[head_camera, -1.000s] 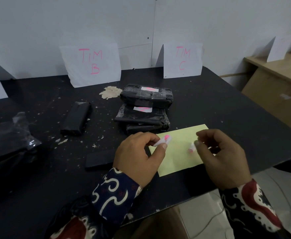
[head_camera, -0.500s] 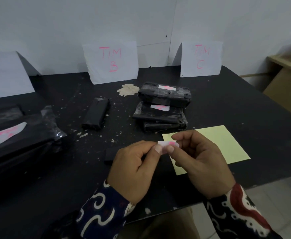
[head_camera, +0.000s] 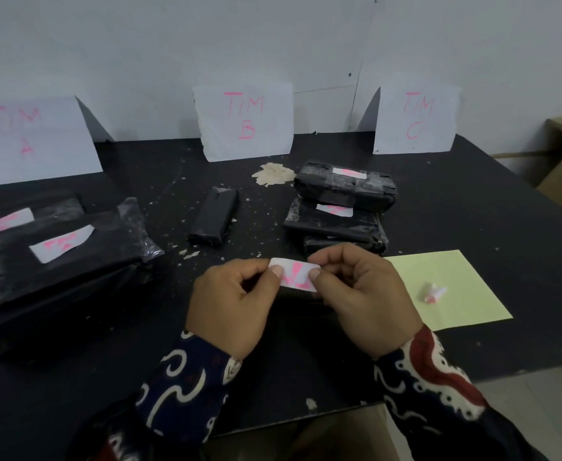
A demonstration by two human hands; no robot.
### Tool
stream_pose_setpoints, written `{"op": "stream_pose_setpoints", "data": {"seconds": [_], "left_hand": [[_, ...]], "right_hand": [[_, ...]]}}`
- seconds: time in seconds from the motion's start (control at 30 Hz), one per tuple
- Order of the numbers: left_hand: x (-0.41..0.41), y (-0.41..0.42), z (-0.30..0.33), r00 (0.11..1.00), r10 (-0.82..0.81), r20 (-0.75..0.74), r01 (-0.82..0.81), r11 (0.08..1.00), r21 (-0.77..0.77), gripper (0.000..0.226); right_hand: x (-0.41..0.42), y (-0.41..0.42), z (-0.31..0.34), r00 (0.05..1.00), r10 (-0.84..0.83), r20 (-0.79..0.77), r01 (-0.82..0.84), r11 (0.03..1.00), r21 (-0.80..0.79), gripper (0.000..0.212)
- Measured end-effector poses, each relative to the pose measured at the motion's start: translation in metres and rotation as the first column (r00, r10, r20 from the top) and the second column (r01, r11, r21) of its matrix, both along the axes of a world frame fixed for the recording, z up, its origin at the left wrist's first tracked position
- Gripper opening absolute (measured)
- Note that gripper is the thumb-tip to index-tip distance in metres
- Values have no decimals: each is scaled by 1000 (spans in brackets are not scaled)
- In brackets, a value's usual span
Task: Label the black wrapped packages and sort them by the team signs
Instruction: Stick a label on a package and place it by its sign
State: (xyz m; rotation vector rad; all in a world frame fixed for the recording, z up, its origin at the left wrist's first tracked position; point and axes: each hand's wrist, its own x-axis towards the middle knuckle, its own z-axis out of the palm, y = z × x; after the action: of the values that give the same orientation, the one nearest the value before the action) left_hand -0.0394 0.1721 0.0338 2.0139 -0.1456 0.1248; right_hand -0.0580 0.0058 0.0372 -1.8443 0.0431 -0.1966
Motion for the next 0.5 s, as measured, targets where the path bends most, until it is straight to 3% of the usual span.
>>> {"op": "stream_pose_setpoints", "data": {"seconds": [0.2,0.27,0.37,0.5], "left_hand": [[12,7,8,999,27,-19,-31,967,-252,24],[14,8,10,999,1,-45,-15,951,-307,35],[15,10,7,999,-41,20,45,969,-242,52],[14,10,10,977,-151,153,160,986,-51,71]], "right_hand": [[5,20,2,996,45,-73,-46,999,-15,13],[4,21,0,996,45,-72,-53,992,-111,16],[4,22,-1,1000,-11,0,11,978,-208,9],[6,17,3,989,-22,149,63,959,-275,42]]}}
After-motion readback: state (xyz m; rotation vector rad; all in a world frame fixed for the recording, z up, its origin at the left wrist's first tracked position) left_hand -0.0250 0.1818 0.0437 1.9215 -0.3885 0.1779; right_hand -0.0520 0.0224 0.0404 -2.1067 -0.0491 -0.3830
